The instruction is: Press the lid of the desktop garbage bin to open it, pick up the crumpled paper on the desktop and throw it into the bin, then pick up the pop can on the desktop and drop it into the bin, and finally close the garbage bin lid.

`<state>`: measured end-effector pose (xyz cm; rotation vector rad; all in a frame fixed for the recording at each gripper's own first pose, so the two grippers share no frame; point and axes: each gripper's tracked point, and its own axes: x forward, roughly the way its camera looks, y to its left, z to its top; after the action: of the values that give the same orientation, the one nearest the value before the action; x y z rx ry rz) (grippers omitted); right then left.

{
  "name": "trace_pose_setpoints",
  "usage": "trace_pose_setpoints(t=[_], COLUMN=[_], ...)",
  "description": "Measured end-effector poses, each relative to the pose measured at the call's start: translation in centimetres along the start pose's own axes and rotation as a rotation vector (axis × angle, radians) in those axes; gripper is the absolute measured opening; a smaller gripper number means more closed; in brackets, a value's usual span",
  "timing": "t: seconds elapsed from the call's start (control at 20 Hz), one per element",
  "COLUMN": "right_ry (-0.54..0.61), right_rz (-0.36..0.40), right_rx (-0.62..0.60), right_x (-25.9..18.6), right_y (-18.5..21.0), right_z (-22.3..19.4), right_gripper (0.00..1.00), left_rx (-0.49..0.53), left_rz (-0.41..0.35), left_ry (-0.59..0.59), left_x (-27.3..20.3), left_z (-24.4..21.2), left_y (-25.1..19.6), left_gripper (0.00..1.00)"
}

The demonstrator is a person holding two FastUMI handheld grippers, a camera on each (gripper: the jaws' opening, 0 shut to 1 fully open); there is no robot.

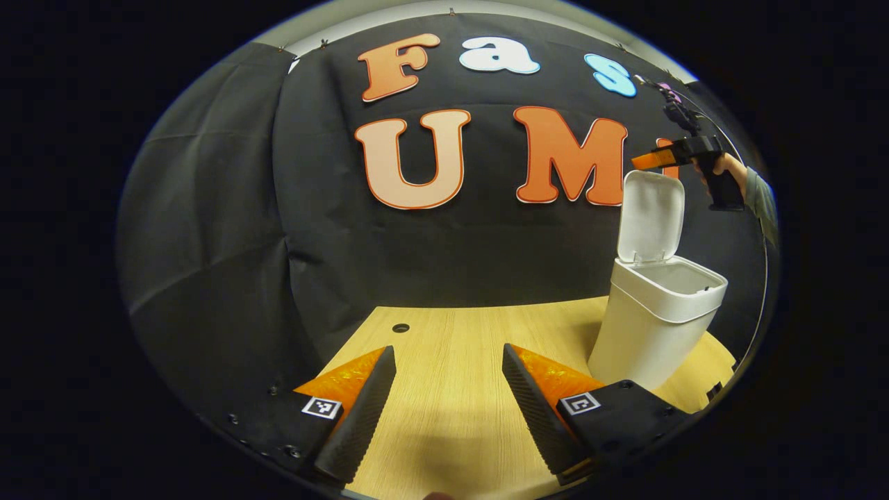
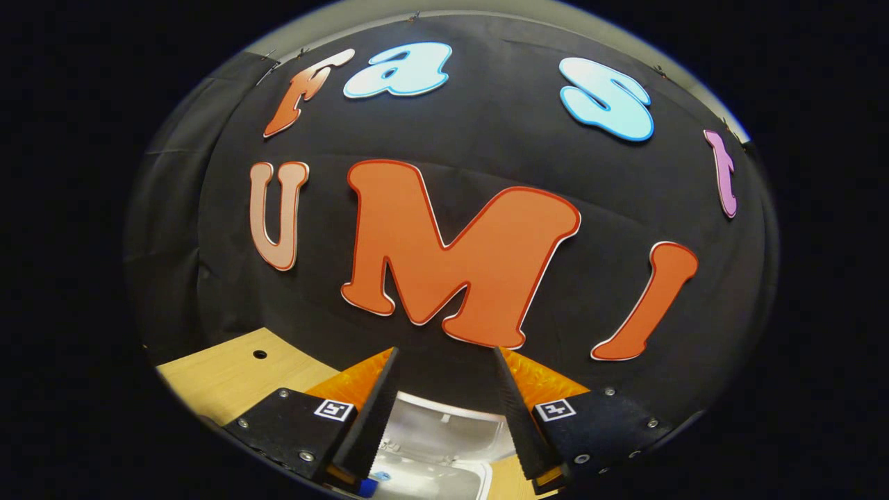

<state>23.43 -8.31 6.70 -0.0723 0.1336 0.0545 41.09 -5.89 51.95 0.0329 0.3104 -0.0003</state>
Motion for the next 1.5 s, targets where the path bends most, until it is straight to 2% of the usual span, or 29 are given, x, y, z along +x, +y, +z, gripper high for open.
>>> trace_pose_setpoints(t=[0.3, 0.85, 1.5], right_ry=[0.009, 0.092, 0.182], right_rz=[0.03, 0.081, 0.11], right_rx=[0.072, -0.02, 0.013], right_x=[-2.2, -6.1, -8.6], right_y=[0.9, 4.2, 6.3], right_z=[-1.0, -6.2, -12.1], right_gripper=[0.79, 0.8, 0.8], left_rx=[-0.012, 0.033, 0.022], left_rz=[-0.025, -0.076, -0.062], left_ry=[0.011, 0.005, 0.017], left_x=[0.3, 0.0, -0.4], left_z=[-0.3, -0.6, -1.1], left_y=[-0.6, -2.6, -2.5], left_gripper=[0.98, 0.98, 0.98])
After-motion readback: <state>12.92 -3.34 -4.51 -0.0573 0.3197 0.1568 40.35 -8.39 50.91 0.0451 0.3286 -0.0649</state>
